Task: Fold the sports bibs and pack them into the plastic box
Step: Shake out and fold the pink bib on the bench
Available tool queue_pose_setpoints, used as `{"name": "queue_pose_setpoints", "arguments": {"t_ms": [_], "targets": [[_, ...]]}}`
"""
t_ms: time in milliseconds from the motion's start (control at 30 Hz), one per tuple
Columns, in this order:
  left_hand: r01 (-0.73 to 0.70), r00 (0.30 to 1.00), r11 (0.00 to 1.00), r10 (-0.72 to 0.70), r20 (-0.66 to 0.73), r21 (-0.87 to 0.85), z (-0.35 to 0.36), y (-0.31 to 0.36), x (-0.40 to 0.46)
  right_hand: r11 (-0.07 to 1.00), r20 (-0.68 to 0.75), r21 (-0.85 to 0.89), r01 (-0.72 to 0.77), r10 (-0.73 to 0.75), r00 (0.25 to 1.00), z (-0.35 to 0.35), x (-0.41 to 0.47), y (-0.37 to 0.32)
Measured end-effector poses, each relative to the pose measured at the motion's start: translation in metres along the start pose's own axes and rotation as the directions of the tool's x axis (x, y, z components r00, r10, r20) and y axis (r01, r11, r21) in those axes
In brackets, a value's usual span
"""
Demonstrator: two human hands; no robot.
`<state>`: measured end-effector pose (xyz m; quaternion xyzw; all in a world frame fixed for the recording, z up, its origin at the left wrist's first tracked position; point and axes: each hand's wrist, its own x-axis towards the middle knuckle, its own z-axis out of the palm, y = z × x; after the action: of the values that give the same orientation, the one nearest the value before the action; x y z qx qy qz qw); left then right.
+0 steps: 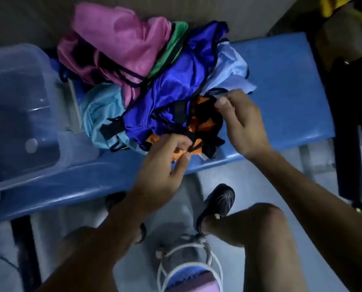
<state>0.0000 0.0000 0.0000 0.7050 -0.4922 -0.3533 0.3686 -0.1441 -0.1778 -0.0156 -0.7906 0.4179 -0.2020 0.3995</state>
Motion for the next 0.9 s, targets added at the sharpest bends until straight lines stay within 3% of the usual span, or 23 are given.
{"name": "queue_pose_setpoints", "arguments": {"t_ms": [100, 267, 467, 633, 900], "targets": [[-0.069, 0.995, 0.982, 0.08, -0.058, 0.173, 0.01, -0.034, 0.005, 0.967, -0.127, -0.133, 0.219, -0.235, 0.964, 0.028, 0.024, 0.015], [-0.191, 0.978, 0.916, 0.206, -0.006, 0.352, 0.005, -0.084, 0.013, 0.861, -0.07, -0.258, 0.439, -0.47, 0.88, 0.076, 0.048, 0.032], [-0.35, 0.904, 0.75, 0.428, -0.007, 0.561, -0.012, -0.119, 0.034, 0.841, -0.16, -0.247, 0.482, -0.526, 0.835, 0.112, 0.05, 0.041], [-0.394, 0.866, 0.692, 0.499, -0.007, 0.604, -0.011, -0.126, 0.031, 0.819, -0.175, -0.279, 0.501, -0.556, 0.812, 0.115, 0.041, 0.044], [-0.349, 0.861, 0.672, 0.504, -0.059, 0.653, 0.001, -0.127, 0.015, 0.835, 0.0, -0.259, 0.485, -0.502, 0.865, 0.102, 0.004, 0.052]]}}
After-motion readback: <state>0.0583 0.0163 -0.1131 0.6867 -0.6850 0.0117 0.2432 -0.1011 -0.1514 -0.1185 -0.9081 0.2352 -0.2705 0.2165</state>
